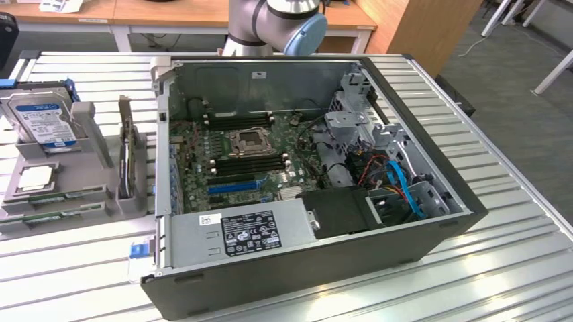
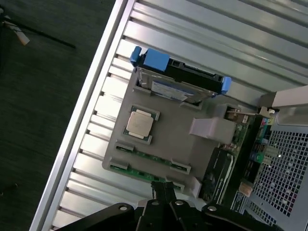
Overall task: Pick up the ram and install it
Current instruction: 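Pick up the ram and move it above insertion slot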
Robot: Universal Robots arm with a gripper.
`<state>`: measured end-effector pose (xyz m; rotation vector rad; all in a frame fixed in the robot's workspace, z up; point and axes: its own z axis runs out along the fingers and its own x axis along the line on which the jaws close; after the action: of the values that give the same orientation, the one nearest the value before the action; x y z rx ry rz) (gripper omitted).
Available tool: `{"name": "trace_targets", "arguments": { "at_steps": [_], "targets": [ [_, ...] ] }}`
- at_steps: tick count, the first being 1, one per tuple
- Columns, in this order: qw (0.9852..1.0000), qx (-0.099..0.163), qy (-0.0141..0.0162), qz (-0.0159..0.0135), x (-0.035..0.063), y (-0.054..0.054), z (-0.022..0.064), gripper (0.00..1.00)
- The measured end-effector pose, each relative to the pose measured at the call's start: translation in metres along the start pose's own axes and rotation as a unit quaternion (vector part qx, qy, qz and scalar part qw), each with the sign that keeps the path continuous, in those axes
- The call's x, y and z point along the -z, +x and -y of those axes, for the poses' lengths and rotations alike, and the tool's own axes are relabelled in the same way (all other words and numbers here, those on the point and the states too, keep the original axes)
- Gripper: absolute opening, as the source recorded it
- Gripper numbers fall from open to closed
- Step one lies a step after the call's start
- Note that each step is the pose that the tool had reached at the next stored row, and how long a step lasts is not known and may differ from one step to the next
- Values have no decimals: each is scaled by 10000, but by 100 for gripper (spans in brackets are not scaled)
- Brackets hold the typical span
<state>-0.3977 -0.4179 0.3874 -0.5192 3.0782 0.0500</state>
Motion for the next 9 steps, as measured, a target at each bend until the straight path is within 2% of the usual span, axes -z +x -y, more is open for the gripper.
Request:
{"name": "trace_targets", "arguments": {
  "at_steps": [5, 9],
  "targets": [
    [9997, 262, -7, -7, 0, 0, 0, 10],
    [9988, 496, -12, -14, 0, 0, 0, 10]
  ]
}}
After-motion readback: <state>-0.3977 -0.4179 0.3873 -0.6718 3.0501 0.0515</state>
